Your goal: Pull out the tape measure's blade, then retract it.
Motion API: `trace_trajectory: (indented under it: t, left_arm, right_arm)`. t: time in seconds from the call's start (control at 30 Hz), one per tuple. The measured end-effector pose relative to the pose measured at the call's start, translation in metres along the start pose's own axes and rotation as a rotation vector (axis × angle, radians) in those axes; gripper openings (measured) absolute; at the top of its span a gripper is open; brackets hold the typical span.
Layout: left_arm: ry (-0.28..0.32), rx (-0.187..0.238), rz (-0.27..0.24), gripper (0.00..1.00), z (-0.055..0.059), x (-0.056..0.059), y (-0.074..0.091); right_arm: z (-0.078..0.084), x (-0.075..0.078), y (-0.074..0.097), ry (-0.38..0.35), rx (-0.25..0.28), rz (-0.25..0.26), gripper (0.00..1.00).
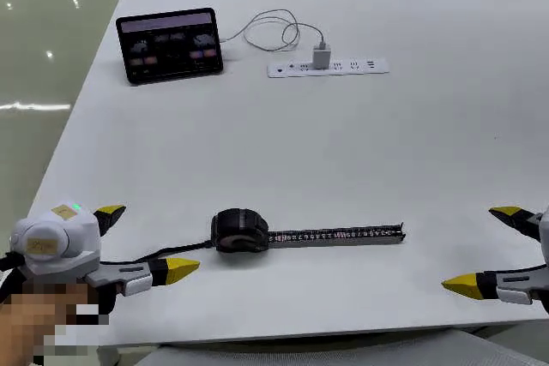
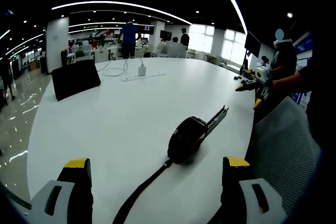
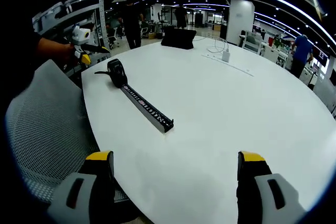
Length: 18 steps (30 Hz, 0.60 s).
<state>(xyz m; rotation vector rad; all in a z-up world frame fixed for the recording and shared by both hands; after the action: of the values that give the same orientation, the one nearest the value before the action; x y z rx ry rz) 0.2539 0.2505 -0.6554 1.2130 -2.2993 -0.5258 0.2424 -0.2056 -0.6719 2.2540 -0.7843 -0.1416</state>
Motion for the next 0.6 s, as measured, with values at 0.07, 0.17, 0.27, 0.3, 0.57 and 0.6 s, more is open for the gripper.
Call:
trace_trajectory:
  t: [0.07, 0.17, 0.27, 0.3, 0.57, 0.6]
  left_arm:
    - [0.013, -0.022, -0.039, 1.00, 0.001, -0.004, -0.001]
    - [0.028, -0.022, -0.050, 1.00, 0.001, -0.003, -0.004]
    - [0.028, -0.024, -0.054, 1.00, 0.000, 0.001, -0.008]
    - [0.030, -0.024, -0.048, 1.00, -0.001, 0.002, -0.009]
    - [0.083, 0.004, -0.017, 1.00, -0.017, 0.023, -0.021]
    - [0.125, 0.023, -0.012, 1.00, -0.021, 0.028, -0.024]
  right_arm:
    - [-0.003, 0.001, 0.000, 0.003, 0.002, -0.005, 0.93]
    - [-0.006, 0.003, -0.001, 0.016, -0.003, -0.009, 0.93]
    - [-0.010, 0.004, -0.002, 0.021, -0.003, -0.013, 0.93]
    - [-0.011, 0.004, -0.002, 0.024, -0.004, -0.014, 0.92]
    - [-0.022, 0.004, -0.014, 0.065, -0.038, -0.063, 0.87]
    - [-0.023, 0.005, -0.016, 0.086, -0.044, -0.067, 0.87]
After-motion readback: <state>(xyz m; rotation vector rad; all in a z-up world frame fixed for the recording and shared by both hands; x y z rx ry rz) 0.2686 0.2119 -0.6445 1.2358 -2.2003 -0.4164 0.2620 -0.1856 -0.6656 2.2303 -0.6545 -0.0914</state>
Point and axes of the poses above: the centre of the closed fingertips' face, and the gripper's own axes: y roughly backward along the fingers, x roughly to its right, z roughly out of its underside, the point moved 3 cm from there along y, roughly backward along the fingers, and after that the axes turned 9 degrees about y, right-handed, at the moved point
